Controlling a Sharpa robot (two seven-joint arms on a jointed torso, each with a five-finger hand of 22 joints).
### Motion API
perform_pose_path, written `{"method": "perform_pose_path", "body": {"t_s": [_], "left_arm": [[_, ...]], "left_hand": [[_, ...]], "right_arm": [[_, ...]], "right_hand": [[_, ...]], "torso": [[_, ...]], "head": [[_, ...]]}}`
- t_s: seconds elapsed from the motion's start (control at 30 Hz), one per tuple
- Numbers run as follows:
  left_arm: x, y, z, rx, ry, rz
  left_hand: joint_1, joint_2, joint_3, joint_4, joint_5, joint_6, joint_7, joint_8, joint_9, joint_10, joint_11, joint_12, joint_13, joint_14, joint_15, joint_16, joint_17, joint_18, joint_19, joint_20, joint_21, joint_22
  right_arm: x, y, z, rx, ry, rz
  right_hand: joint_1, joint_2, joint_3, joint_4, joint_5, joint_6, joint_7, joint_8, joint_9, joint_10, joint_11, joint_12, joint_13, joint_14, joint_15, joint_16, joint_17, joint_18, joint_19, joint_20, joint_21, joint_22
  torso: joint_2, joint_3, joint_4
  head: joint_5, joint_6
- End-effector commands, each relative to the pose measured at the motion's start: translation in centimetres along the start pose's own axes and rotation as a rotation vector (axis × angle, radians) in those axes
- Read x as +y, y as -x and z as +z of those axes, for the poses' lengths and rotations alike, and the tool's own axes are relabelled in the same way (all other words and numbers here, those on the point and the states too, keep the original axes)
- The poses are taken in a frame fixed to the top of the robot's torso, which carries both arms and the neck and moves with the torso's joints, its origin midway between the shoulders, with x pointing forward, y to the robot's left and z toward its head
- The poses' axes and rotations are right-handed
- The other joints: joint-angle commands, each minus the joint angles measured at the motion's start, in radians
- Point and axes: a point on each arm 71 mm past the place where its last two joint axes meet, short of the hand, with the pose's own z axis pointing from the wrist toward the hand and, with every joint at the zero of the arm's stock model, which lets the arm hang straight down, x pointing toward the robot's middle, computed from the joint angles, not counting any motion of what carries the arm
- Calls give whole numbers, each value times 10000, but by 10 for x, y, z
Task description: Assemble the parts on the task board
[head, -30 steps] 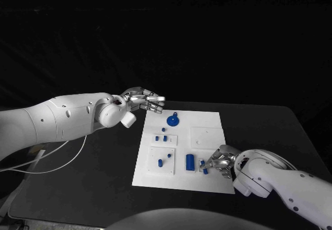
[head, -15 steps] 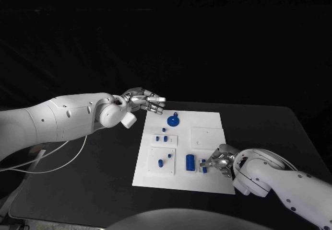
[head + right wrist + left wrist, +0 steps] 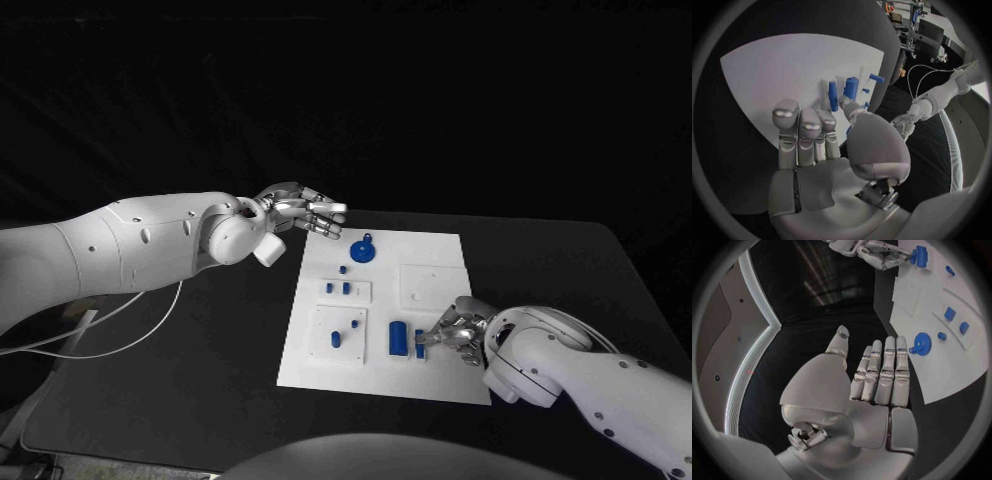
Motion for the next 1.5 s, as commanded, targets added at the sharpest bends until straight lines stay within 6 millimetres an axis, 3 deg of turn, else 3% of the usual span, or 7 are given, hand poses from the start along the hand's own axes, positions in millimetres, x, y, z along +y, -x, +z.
{"method": "perform_pose_path", "body": {"t_s": [0.03,0.6,0.87,1.0,1.1,1.23,1.5], "left_arm": [[-1,-3,0,214,-14,-7],[0,-3,1,259,41,14],[0,-1,0,198,18,24],[0,-1,-1,136,-28,33],[-1,0,-1,112,-51,36],[-1,-1,-1,114,-62,36],[-1,-1,0,114,-73,38]], "left_hand": [[-44,85,-2,67,-38,-56,-14,34,15,-77,16,20,6,33,24,-30,16,138,16,-26,36,-16],[-44,85,-2,67,-38,-56,-14,34,15,-77,16,20,6,33,24,-30,16,138,16,-26,36,-16],[-44,85,-2,67,-38,-56,-14,34,15,-77,16,20,6,33,24,-30,16,138,16,-26,36,-16],[-24,93,-3,81,-34,-50,-17,33,14,-71,14,20,6,39,21,-29,17,139,18,-28,48,-24],[-24,93,-3,81,-34,-50,-17,33,14,-71,14,20,6,39,21,-29,17,139,18,-28,48,-24],[-19,109,-8,69,-32,-37,-20,34,15,-57,11,20,6,50,18,-28,17,139,22,-32,52,-25],[-19,109,-8,69,-32,-37,-20,34,15,-57,11,20,6,50,18,-28,17,139,22,-32,52,-25]], "right_arm": [[1,-1,0,164,-22,-303],[-1,3,0,-263,84,-631],[-1,19,-4,-1738,1470,-105],[1,26,-7,-2537,2624,-84],[3,30,-10,-3063,3541,-336],[6,30,-13,-3203,4362,-868],[8,19,-11,-2702,5116,-1989]], "right_hand": [[-40,-137,-8,140,-145,62,11,-56,11,59,-19,-7,0,-17,-59,-45,-7,23,516,-85,-40,908],[0,-475,-85,632,-657,9,57,-56,21,3,15,-131,-67,-28,-48,-114,-41,45,511,-78,-116,894],[370,-763,-290,769,-1211,-1054,412,-58,-295,-184,230,-70,-66,-45,56,-200,-72,226,514,31,-217,882],[1019,-533,-4,278,-1090,-1022,434,-62,-430,-188,228,-3,-74,-41,61,-193,-59,269,518,57,-163,904],[1608,-221,1225,-725,-1035,-986,481,-70,-669,-193,214,99,-22,-28,74,-153,-25,252,512,62,-33,941],[1222,-32,2476,-1713,-658,-693,496,-64,-1071,-144,227,304,93,-35,99,-121,-7,277,474,95,102,961],[914,312,3269,-2379,-438,-361,460,-61,-1140,-151,233,390,120,-51,94,-78,12,268,382,101,313,975]], "torso": [[-5,-7,-7],[-3,8,-6],[-1,13,-12],[-1,17,-14],[4,18,-19],[5,19,-18],[2,16,-6]], "head": [[-4,-21],[-15,-41],[5,-44],[16,-45],[15,-50],[12,-46],[-13,-85]]}}
